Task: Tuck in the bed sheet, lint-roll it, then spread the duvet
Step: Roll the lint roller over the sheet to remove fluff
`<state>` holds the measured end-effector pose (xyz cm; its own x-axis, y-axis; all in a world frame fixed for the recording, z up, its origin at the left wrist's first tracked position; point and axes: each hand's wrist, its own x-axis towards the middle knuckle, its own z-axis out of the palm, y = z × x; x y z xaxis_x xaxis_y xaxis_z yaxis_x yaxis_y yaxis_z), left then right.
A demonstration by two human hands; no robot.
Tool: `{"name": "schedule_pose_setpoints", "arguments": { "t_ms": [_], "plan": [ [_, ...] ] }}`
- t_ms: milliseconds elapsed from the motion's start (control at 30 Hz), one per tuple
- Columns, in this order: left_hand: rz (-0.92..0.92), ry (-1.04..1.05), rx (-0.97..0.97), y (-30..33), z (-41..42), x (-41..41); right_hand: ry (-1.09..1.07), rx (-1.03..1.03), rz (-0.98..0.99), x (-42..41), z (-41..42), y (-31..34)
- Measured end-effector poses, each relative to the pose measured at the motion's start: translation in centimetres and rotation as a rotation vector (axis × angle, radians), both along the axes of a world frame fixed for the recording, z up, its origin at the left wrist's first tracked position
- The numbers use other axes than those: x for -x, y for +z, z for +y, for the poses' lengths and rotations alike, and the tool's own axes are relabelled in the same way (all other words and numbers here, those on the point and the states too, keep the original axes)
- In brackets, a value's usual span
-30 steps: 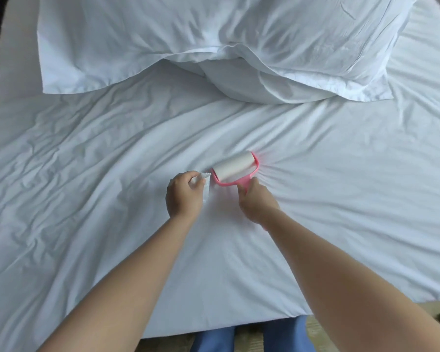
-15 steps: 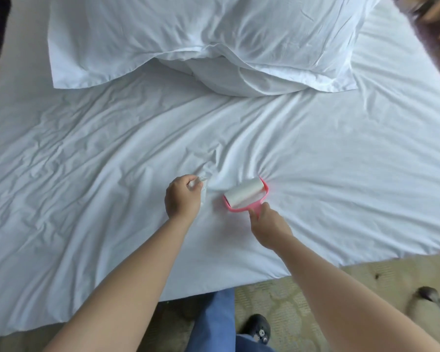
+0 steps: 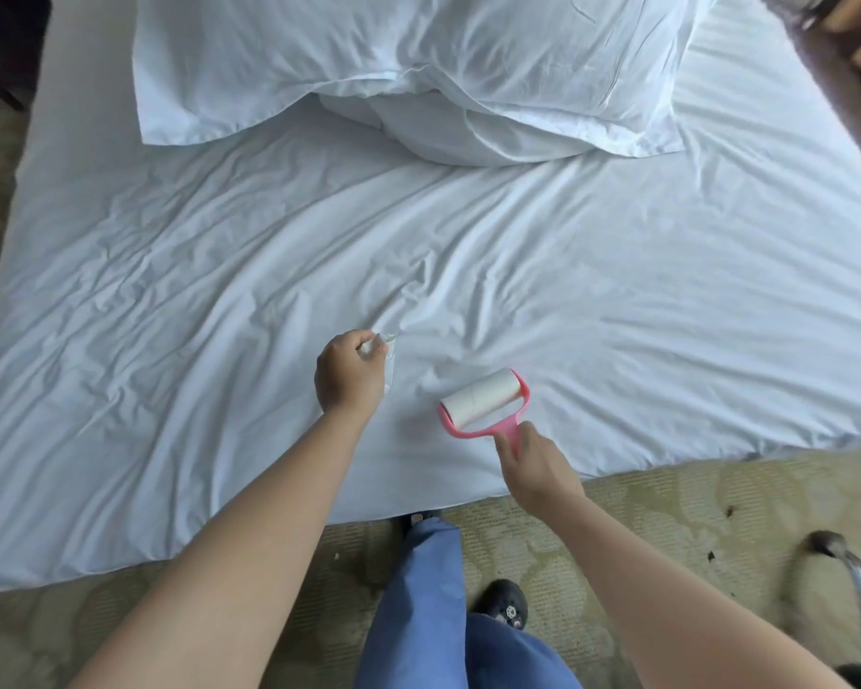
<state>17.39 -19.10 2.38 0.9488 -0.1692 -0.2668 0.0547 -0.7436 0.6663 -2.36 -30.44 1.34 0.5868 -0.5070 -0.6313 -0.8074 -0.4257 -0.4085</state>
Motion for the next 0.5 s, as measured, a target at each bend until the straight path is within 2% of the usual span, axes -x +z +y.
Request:
{"name": "schedule_pose_setpoints", "arguments": {
  "t_ms": [133, 500],
  "plan": [
    [0.031, -0.012, 0.005, -0.9, 0.2, 0.2, -0.009, -0.030, 0.040, 0.2, 2.1, -0.9],
    [0.050, -0.010, -0.022, -2.6, -0.2, -5.2, 0.018, -0.038, 0.034, -12.5, -0.8, -3.1]
  ]
}}
